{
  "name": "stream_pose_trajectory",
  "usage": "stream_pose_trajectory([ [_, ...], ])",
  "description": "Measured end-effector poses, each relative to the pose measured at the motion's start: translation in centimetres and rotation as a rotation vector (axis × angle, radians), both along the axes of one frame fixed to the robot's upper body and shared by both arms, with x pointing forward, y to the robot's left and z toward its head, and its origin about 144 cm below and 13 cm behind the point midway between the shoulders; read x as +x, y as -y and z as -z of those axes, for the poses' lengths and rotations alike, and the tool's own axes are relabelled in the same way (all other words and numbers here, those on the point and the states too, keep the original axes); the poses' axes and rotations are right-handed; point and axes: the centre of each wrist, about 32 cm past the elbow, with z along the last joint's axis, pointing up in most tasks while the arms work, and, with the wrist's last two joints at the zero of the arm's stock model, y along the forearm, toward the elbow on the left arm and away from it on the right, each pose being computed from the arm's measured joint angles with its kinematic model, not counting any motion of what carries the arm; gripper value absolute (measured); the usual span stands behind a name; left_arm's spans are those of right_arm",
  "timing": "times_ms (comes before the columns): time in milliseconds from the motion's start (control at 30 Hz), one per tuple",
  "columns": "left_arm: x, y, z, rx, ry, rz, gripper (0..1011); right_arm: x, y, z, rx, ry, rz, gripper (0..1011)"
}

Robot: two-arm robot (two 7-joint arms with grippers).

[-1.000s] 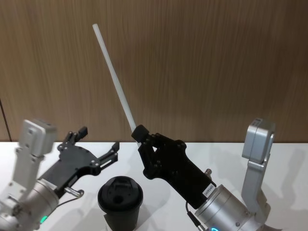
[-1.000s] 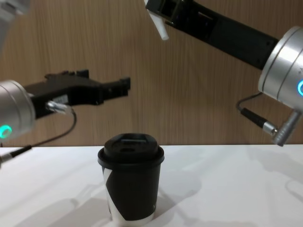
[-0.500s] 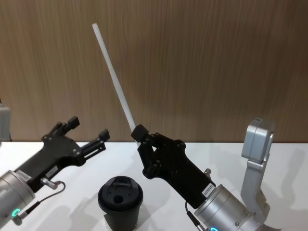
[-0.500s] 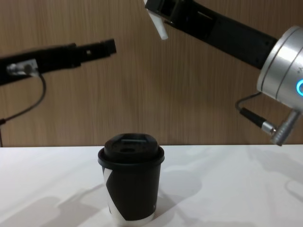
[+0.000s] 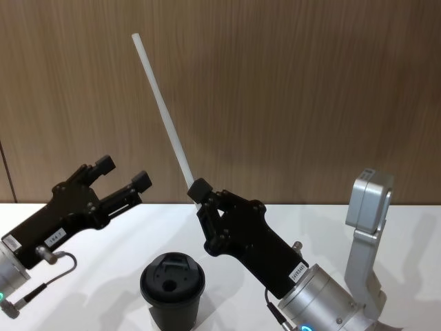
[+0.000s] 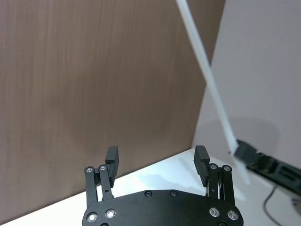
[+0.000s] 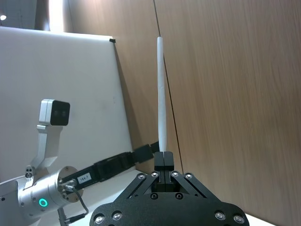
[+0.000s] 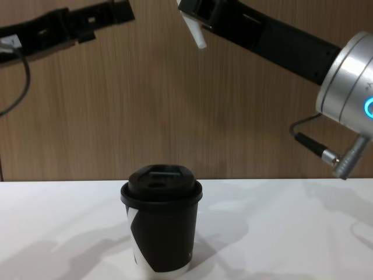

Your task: Pick up the straw with one hand, pass it to the other hand, and insert it into the cup.

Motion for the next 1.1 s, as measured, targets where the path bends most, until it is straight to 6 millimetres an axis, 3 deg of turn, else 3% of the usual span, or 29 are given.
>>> stream_pose_trajectory([
  [567,0.5,-1.1,-0.6,-0.121,0.025,0.149,1003,0.0,0.0,0.0,0.000,0.000,0.000,1],
  [1100,1.7,-0.1,-1.6,-0.181,0.070,0.240,1003,0.0,0.0,0.0,0.000,0.000,0.000,1],
])
